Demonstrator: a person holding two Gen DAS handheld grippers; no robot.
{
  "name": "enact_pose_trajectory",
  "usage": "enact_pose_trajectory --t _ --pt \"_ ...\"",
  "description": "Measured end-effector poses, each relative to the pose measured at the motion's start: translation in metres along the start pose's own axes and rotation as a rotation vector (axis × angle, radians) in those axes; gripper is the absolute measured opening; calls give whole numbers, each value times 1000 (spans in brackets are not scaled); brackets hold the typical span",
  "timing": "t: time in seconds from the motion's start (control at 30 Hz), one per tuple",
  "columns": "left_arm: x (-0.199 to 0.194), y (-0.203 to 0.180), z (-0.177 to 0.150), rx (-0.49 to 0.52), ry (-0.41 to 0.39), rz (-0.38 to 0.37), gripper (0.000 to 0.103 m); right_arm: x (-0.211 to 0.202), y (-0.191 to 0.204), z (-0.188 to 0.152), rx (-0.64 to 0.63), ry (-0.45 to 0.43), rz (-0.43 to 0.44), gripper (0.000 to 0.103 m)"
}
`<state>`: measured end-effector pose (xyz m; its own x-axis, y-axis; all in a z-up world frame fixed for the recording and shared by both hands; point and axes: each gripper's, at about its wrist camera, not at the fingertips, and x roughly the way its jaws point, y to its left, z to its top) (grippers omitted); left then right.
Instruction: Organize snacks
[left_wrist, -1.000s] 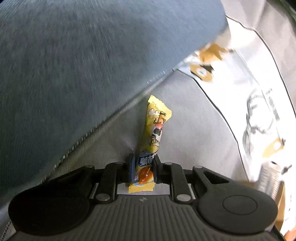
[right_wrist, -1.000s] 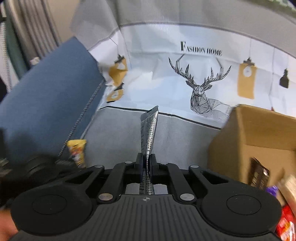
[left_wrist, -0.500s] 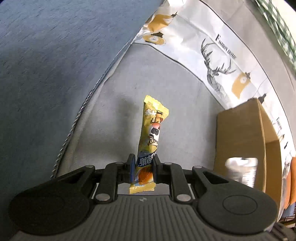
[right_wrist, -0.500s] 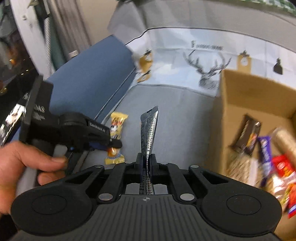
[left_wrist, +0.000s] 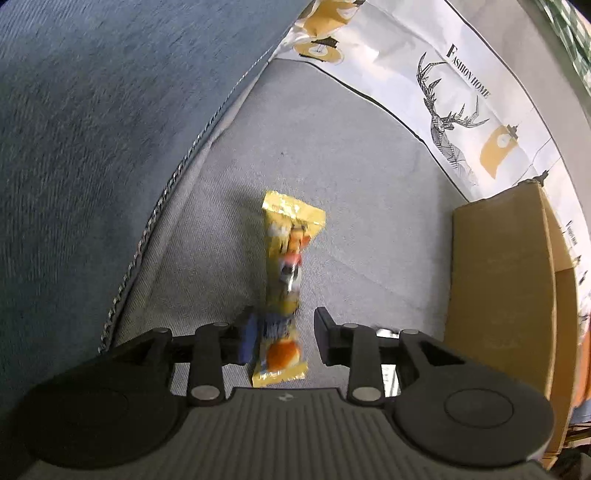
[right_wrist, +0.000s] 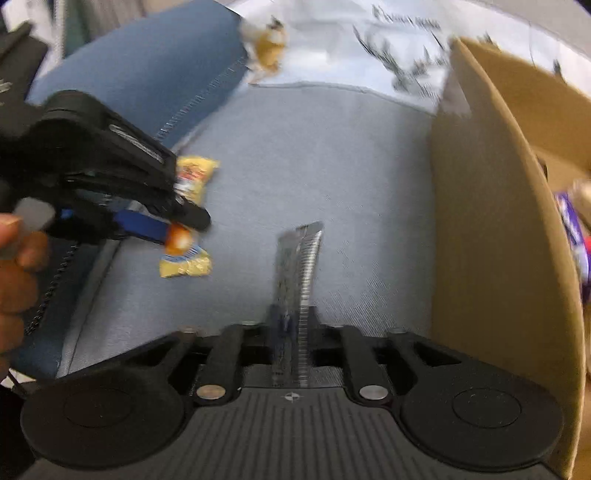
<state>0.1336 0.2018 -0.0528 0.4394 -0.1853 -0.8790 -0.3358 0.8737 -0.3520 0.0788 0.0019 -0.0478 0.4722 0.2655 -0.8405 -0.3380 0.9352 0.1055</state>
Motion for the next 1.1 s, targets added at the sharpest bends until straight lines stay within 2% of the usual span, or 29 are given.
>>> enact_pose_trajectory --t 0.07,0.17,0.33,0.73,0.8,0.87,0.97,1.1 --pt "0 -2 1 2 -7 21 39 -2 0 -2 4 4 17 49" --pt "2 -5 1 4 -21 49 39 -5 8 -3 -52 -2 2 56" --pt "2 -12 0 30 -28 84 44 4 5 -6 -56 59 -22 56" --pt "3 -16 -2 36 -38 117 52 2 9 -9 -105 65 -43 56" --pt "4 -17 -2 45 -39 125 52 4 10 -9 -110 63 -44 55" --pt "5 -19 -1 51 -40 131 53 3 11 -9 -120 58 -40 45" --pt "6 -20 -1 60 -42 141 54 0 14 -11 -144 49 -27 35" --pt "7 -24 -3 82 -46 155 54 -3 13 -13 -150 39 -8 28"
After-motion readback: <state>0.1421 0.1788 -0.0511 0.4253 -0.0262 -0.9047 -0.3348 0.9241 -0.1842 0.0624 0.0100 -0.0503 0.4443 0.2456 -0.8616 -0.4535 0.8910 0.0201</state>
